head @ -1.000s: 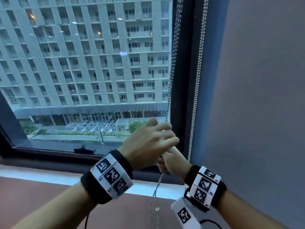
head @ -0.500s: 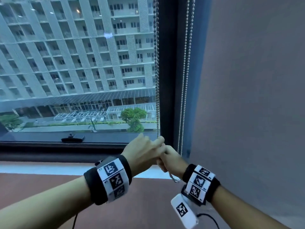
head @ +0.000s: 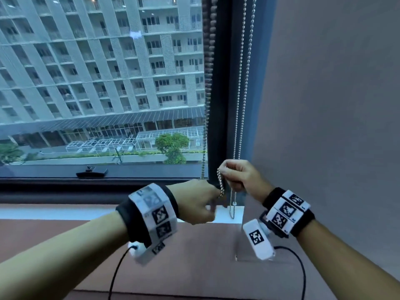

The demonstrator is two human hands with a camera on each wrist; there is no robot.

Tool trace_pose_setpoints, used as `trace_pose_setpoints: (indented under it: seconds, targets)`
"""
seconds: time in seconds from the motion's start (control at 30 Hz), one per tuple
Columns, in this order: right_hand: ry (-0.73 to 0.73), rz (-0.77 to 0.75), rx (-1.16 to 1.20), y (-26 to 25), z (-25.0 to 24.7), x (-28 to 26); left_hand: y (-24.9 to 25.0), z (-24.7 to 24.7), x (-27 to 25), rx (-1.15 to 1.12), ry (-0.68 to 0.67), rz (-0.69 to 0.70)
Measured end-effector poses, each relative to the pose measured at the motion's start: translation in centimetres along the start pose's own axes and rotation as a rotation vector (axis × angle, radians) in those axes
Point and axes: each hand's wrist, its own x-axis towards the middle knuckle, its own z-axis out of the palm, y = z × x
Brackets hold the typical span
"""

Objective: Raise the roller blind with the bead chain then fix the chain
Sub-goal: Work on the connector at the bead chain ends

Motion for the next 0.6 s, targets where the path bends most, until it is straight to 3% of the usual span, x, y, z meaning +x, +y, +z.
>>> trace_pose_setpoints:
  seconds: [0.1, 0.17, 0.23, 0.4, 0.6]
  targets:
    - [-0.007, -0.061, 0.031, 0.5, 0.0, -0.3, 0.5, 1.0, -0.2, -0.839, 0.038, 0.174]
    - [-0.009, -0.02, 0.019, 2.1, 0.5, -1.1, 1.0, 2.2, -0.1, -1.19, 0.152, 0.239]
    - [-0.008, 0.07, 0.07, 3.9, 1.4, -2.2, 1.5, 3.6, 0.1, -1.403, 0.254, 0.271]
    - [0.011, 0.131, -0.054, 5.0, 2.8, -5.0, 0.7, 3.5, 0.5, -1.165, 0.408, 0.194]
    - [0.154, -0.235, -0.497, 1.1, 2.7, -5.6, -0.8, 2.3, 0.7, -1.035, 0.364, 0.103]
